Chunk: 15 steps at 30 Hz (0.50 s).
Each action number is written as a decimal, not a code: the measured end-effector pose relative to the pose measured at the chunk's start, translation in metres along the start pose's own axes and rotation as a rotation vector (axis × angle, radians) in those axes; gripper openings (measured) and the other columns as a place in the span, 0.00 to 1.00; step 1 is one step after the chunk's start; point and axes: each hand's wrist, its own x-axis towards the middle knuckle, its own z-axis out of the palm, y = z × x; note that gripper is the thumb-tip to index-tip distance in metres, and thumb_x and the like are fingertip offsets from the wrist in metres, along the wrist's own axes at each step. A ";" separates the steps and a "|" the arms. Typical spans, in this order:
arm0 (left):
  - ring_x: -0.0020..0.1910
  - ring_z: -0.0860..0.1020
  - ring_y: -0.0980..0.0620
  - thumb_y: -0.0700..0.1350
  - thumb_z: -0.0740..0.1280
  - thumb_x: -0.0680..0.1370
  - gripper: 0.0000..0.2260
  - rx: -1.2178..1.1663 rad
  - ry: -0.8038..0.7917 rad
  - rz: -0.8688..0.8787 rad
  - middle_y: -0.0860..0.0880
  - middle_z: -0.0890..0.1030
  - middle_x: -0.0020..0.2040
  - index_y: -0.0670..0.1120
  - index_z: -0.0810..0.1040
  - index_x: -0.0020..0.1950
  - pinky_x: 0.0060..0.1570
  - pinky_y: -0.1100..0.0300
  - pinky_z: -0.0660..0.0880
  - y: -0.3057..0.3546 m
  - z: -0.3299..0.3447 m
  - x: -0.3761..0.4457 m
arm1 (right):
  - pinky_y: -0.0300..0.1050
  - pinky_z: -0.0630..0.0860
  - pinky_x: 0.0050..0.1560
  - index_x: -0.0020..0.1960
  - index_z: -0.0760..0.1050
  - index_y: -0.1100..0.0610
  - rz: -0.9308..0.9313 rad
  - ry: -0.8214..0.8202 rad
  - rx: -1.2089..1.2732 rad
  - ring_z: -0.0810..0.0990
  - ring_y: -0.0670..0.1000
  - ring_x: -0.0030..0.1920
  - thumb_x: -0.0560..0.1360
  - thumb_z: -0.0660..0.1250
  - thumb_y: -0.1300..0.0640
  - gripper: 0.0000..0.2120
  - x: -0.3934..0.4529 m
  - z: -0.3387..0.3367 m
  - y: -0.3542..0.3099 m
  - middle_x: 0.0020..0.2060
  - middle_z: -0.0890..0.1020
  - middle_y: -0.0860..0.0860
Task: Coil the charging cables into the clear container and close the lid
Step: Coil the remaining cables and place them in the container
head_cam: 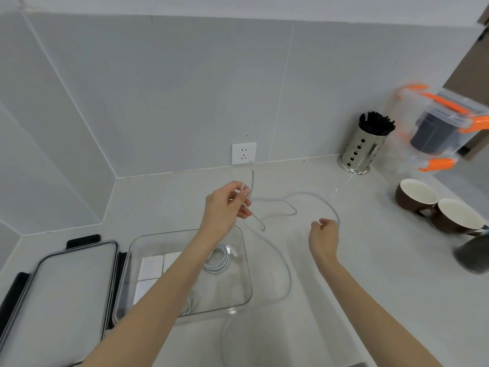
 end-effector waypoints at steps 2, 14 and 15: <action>0.25 0.78 0.57 0.39 0.62 0.78 0.10 0.038 0.007 0.029 0.47 0.78 0.33 0.50 0.76 0.39 0.31 0.65 0.78 -0.001 0.002 0.004 | 0.46 0.69 0.53 0.64 0.66 0.65 -0.003 -0.047 -0.083 0.74 0.59 0.54 0.76 0.57 0.63 0.17 -0.005 0.002 0.018 0.54 0.74 0.60; 0.30 0.77 0.54 0.38 0.61 0.78 0.07 0.143 -0.162 0.142 0.47 0.79 0.35 0.47 0.77 0.44 0.36 0.63 0.77 0.009 0.000 -0.007 | 0.40 0.69 0.54 0.64 0.71 0.51 -0.565 -0.569 -0.231 0.76 0.47 0.51 0.74 0.66 0.49 0.20 -0.019 0.029 -0.077 0.48 0.80 0.50; 0.29 0.76 0.55 0.39 0.62 0.78 0.08 0.131 -0.163 0.148 0.47 0.79 0.34 0.48 0.77 0.44 0.35 0.63 0.76 0.011 -0.002 -0.008 | 0.39 0.71 0.49 0.59 0.74 0.52 -0.531 -0.627 -0.222 0.78 0.47 0.44 0.75 0.64 0.50 0.14 -0.018 0.034 -0.083 0.42 0.81 0.51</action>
